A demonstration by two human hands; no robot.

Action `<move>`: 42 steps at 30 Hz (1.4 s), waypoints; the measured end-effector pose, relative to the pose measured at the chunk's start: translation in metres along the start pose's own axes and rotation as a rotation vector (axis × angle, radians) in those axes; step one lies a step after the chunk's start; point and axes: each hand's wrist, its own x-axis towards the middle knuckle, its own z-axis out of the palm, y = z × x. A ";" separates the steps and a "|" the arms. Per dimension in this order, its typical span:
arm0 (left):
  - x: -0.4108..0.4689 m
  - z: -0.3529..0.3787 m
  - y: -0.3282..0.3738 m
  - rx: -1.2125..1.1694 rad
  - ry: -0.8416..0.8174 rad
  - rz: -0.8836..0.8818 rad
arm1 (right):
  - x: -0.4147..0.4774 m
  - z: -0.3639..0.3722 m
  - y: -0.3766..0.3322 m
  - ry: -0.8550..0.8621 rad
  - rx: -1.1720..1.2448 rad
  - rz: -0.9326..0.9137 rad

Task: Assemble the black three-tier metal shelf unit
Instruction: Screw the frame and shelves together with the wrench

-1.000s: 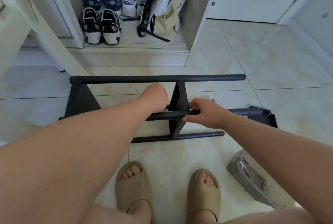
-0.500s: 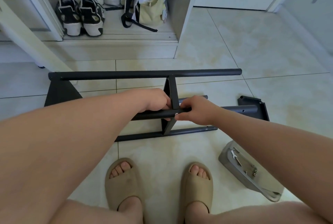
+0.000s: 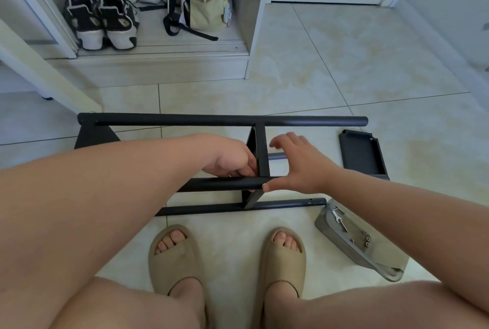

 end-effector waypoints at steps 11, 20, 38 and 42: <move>0.004 -0.009 -0.013 -0.054 -0.058 0.008 | 0.025 0.002 0.012 -0.080 -0.340 -0.088; 0.011 -0.012 -0.021 -0.168 0.163 -0.016 | 0.031 0.006 0.016 -0.071 -0.358 -0.116; 0.030 0.002 -0.019 -0.191 0.314 0.009 | 0.032 0.015 0.021 0.003 -0.308 -0.165; 0.032 0.000 -0.024 -0.308 0.245 -0.001 | 0.032 0.017 0.023 0.017 -0.284 -0.183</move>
